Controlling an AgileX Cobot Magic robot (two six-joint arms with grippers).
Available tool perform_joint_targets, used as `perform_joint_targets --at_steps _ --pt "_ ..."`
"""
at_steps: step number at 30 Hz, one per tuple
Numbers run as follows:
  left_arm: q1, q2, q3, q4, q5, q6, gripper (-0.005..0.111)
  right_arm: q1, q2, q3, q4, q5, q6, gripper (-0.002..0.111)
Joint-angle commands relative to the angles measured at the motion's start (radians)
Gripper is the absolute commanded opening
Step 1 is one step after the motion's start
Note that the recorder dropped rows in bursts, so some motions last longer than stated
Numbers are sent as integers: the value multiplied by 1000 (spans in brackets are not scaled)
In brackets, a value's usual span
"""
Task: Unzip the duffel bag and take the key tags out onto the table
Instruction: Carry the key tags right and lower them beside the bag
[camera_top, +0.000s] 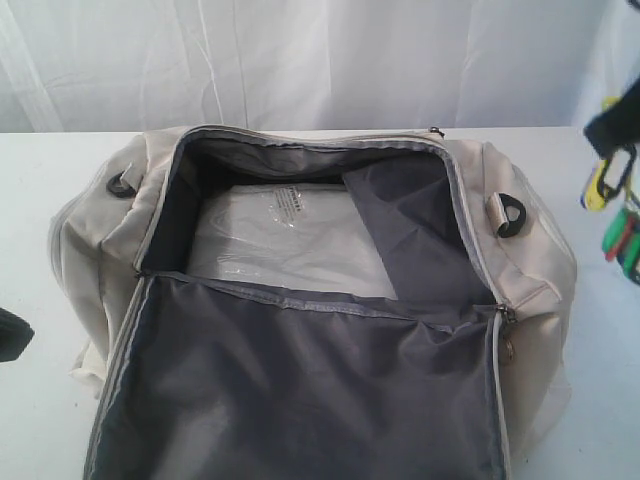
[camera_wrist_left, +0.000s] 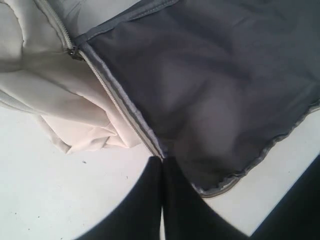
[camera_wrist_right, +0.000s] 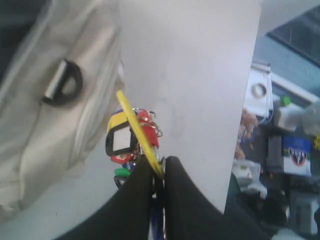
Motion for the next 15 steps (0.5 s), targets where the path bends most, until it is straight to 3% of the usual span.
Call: perform_joint_targets --at_steps 1,8,15 --pt "-1 -8 7 -12 8 -11 0 -78 16 171 -22 -64 48 0" --pt "-1 -8 7 -12 6 -11 0 -149 129 354 -8 -260 87 0" --pt "-1 -8 7 -12 4 -11 0 -151 268 383 72 -369 113 0"
